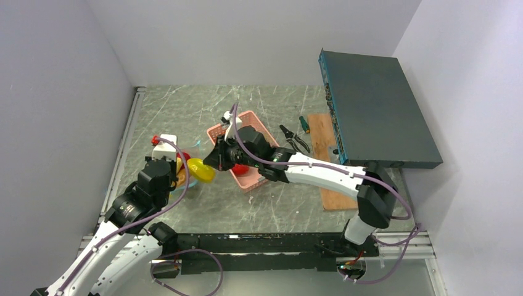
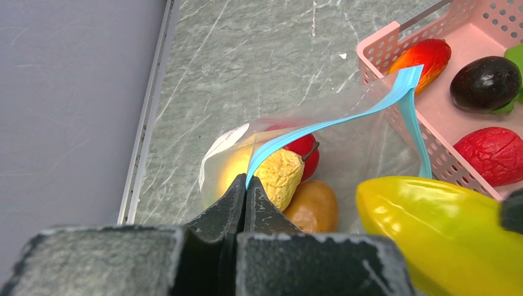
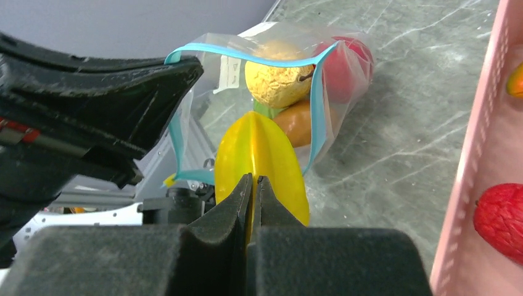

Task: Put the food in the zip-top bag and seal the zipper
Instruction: Place the fake fruit in the zipper food storage bag.

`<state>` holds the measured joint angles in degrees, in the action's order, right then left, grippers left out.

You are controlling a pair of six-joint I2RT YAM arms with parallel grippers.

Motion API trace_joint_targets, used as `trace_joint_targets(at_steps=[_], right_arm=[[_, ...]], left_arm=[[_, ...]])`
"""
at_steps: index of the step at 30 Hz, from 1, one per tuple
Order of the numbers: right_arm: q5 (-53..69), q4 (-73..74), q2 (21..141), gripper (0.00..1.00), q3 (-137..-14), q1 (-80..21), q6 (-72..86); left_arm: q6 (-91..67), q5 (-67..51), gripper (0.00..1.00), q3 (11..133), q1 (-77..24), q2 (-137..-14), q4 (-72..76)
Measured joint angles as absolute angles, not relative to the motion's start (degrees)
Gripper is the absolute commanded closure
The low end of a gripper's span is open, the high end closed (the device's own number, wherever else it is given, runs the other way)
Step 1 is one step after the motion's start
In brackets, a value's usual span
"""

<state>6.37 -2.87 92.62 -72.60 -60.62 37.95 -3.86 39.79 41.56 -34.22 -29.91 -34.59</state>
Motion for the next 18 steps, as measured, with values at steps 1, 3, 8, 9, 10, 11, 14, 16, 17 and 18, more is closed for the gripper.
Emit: trace_joint_targets(at_steps=[1,3,8,9,10,11,14,16,17,18], right_arm=[[6.28,-3.25,93.6,1.0,-73.08,-60.8,38.89],[5.91,-4.19,95.24,1.0,-73.78,-60.95,40.53],[4.4,-6.17,98.54,1.0,-75.77,-61.25,43.92],[4.29,-6.57,99.35,1.0,-76.49,-61.32,44.53],[4.01,-6.98,100.25,1.0,-77.32,-61.34,45.12],[3.7,-7.42,101.16,1.0,-78.22,-61.39,45.69],[2.94,-8.29,103.39,1.0,-80.29,-61.52,46.83],[2.57,-8.6,104.99,1.0,-81.91,-61.6,47.24],[2.39,-8.8,105.93,1.0,-82.91,-61.65,47.4],[2.02,-9.1,106.94,1.0,-83.92,-61.76,47.4]], left_arm=[[-3.86,39.79,1.0,41.56,-34.22,-29.82,-34.59],[-3.86,39.79,1.0,41.56,-34.22,-29.71,-34.59],[-3.86,39.77,1.0,41.56,-34.22,-29.71,-34.57],[-3.86,39.77,1.0,41.56,-34.22,-29.71,-34.59],[-3.86,39.77,1.0,41.56,-34.22,-29.71,-34.59],[-3.86,39.77,1.0,41.56,-34.22,-29.71,-34.57],[-3.86,39.75,1.0,41.56,-34.22,-29.71,-34.57],[-3.86,39.75,1.0,41.56,-34.22,-29.71,-34.59],[-3.86,39.75,1.0,41.56,-34.22,-29.71,-34.57],[-3.86,39.75,1.0,41.56,-34.22,-29.71,-34.57]])
